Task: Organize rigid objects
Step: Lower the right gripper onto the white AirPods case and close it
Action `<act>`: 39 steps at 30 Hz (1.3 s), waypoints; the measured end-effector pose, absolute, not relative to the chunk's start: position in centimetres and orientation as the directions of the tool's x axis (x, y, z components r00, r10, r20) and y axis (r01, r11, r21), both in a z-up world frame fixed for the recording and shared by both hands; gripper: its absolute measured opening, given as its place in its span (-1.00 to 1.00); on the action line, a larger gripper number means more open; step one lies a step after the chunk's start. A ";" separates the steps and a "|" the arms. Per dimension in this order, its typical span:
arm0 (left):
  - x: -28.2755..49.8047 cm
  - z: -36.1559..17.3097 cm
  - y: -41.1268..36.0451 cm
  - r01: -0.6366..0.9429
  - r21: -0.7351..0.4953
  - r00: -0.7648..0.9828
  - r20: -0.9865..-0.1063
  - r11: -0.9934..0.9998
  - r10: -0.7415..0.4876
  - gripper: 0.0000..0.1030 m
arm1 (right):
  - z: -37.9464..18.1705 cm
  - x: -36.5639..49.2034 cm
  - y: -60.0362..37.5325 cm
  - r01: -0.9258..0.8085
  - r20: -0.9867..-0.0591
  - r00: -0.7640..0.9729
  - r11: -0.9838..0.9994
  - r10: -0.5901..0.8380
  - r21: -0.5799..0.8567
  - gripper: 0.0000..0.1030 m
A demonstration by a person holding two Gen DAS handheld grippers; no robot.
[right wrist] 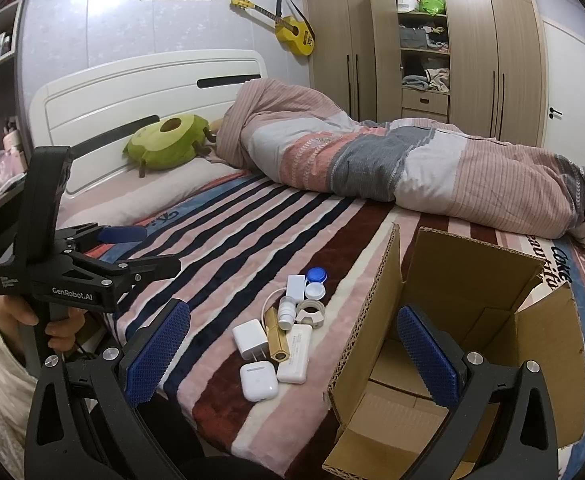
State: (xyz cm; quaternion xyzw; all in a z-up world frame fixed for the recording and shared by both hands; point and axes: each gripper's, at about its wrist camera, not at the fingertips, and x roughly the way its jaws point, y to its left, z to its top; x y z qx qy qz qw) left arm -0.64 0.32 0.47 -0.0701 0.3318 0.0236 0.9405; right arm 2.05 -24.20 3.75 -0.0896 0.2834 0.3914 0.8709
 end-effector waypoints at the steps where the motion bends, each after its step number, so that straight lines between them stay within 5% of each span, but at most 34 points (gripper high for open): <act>1: -0.6 0.5 0.3 -0.089 -0.118 0.778 -0.628 0.989 -0.004 0.99 | 3.8 2.0 -24.2 -0.733 -0.564 0.533 0.677 0.631 0.066 1.00; 10: -0.7 0.7 1.2 -0.075 -0.137 0.786 -0.617 0.988 -0.026 0.99 | 3.9 1.1 -23.5 -0.724 -0.578 0.541 0.688 0.611 0.049 0.73; 15: -0.5 -0.1 3.0 -0.069 -0.154 0.788 -0.614 0.986 -0.041 0.99 | 4.0 0.1 -21.8 -0.748 -0.582 0.543 0.664 0.605 -0.008 0.11; 21: -0.3 -1.7 5.6 -0.080 -0.134 0.785 -0.620 0.988 -0.021 0.99 | 1.4 -0.9 -17.0 -0.834 -0.658 0.402 0.551 0.637 0.024 -0.30; 28: 0.1 -5.0 8.4 -0.098 -0.133 0.765 -0.644 0.986 -0.010 0.99 | -4.3 -1.2 -12.8 -0.869 -0.768 0.284 0.493 0.574 0.048 -0.32; 39: 1.5 -8.9 8.2 -0.038 -0.146 0.733 -0.676 0.989 -0.071 0.99 | -11.7 3.4 -12.8 -0.778 -0.896 0.334 0.622 0.292 -0.088 -0.26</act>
